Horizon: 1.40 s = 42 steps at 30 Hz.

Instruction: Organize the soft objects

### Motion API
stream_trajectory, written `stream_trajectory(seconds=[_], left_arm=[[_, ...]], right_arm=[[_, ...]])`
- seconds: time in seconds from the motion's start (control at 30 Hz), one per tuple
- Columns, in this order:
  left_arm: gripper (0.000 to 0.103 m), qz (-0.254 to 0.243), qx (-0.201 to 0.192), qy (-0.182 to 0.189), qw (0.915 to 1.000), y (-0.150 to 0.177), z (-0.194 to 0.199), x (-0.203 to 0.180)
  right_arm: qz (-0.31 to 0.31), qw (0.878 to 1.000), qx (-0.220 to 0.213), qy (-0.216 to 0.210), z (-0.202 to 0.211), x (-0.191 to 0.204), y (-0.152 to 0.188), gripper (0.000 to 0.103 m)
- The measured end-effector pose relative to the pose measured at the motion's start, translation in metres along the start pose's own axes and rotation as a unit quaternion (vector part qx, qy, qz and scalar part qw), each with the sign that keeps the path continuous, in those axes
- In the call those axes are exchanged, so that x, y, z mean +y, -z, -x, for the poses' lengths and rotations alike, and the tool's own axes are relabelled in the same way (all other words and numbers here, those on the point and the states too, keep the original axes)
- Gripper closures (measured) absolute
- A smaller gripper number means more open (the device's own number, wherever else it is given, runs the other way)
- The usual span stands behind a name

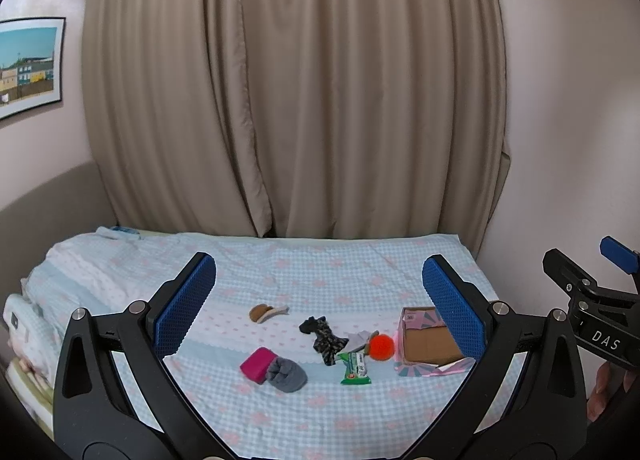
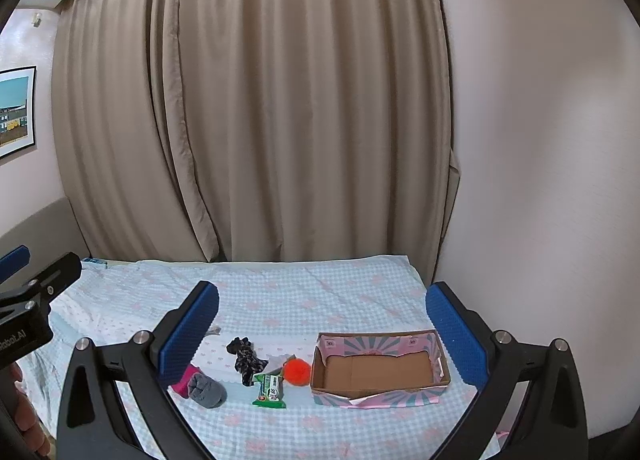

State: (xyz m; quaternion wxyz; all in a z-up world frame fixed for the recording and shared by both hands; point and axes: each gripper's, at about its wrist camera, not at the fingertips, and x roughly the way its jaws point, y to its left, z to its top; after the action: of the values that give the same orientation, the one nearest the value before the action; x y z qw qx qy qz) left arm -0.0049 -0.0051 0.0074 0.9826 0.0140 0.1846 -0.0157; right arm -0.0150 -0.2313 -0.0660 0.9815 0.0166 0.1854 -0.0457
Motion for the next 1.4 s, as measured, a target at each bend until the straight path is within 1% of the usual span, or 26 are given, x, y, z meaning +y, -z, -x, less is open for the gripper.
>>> stream_trajectory(seconds=[0.9,1.4], left_arm=[[0.000,0.001,0.000,0.001,1.0000,0.003,0.000,0.000],[0.000,0.004,0.003,0.003,1.0000,0.007,0.009,-0.002]], right_arm=[[0.001,1.000,0.001,-0.005,0.000,0.003,-0.001,0.000],[0.000,1.000,0.001,-0.005,0.002,0.005,0.001,0.000]])
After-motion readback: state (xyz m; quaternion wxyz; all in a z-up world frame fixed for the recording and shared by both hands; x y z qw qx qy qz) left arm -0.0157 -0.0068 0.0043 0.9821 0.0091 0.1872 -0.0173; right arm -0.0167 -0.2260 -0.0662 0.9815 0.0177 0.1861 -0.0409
